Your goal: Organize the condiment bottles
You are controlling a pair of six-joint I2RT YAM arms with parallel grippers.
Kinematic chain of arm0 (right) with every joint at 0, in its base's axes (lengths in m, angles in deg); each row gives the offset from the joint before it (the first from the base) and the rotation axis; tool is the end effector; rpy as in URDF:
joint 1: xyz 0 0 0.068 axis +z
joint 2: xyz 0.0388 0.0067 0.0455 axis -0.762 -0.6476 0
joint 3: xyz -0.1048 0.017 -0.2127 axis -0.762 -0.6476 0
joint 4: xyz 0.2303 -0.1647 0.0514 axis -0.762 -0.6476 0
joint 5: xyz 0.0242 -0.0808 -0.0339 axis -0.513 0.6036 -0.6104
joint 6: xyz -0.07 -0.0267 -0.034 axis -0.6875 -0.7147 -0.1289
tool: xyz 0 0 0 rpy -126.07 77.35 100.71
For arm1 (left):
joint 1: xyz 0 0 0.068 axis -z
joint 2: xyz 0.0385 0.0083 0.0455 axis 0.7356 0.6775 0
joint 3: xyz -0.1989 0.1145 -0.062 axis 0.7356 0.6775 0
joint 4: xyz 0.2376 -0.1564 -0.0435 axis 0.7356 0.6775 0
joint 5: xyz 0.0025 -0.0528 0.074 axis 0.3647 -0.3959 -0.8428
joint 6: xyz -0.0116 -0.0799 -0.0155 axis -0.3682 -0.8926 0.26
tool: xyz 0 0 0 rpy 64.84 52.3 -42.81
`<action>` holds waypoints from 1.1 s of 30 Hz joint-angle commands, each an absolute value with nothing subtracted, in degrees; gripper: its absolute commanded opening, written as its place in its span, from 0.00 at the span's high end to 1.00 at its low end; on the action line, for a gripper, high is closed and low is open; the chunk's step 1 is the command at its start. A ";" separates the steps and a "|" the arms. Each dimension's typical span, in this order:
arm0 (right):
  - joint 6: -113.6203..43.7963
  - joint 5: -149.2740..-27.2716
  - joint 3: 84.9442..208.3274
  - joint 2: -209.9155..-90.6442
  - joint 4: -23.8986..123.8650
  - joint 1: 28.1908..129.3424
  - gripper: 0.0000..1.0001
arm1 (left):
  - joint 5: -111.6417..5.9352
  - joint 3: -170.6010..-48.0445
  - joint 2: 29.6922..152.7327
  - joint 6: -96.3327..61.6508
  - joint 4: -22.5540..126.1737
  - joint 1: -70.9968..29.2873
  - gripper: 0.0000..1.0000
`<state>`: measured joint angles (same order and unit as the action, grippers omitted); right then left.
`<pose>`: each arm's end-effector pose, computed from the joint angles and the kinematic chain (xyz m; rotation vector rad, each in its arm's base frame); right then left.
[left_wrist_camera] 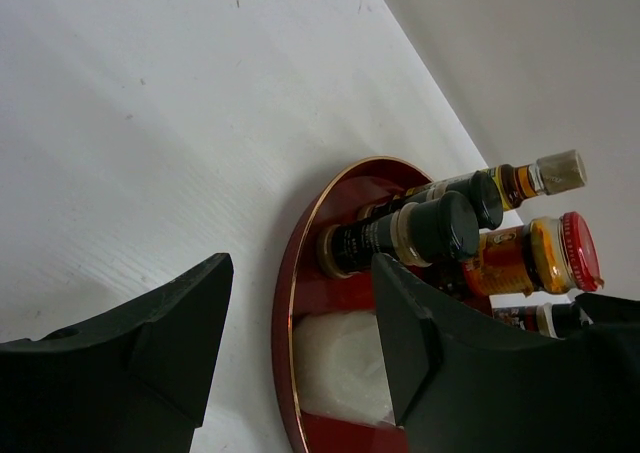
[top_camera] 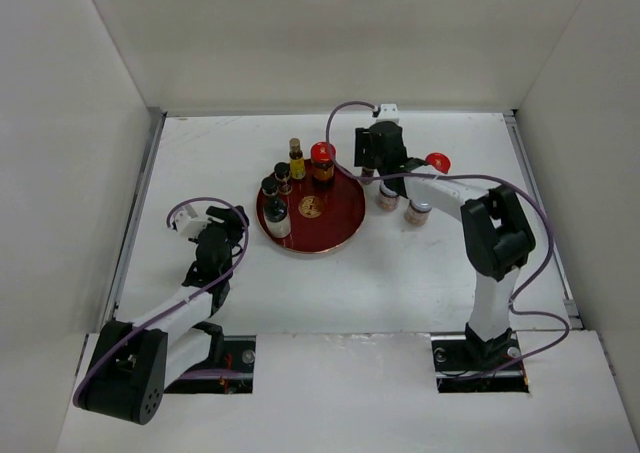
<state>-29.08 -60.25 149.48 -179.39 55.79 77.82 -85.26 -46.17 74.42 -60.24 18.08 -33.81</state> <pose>0.4424 0.2087 0.1716 -0.0496 2.0030 0.0943 0.2590 -0.0322 0.1058 -0.9068 1.5710 -0.4681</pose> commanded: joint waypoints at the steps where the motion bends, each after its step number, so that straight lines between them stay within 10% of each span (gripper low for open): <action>1: -29.25 -62.70 153.70 -180.46 56.56 77.54 0.28 | -84.67 -46.65 73.99 -60.43 14.98 -33.86 0.44; 33: -27.84 -58.92 144.65 -170.10 65.34 82.02 0.58 | -84.67 -46.82 75.22 -60.52 14.54 -33.69 0.44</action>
<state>-28.01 -60.03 144.67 -174.45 58.98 80.03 -84.60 -46.17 75.46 -60.24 17.79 -33.81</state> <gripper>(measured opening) 0.524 0.560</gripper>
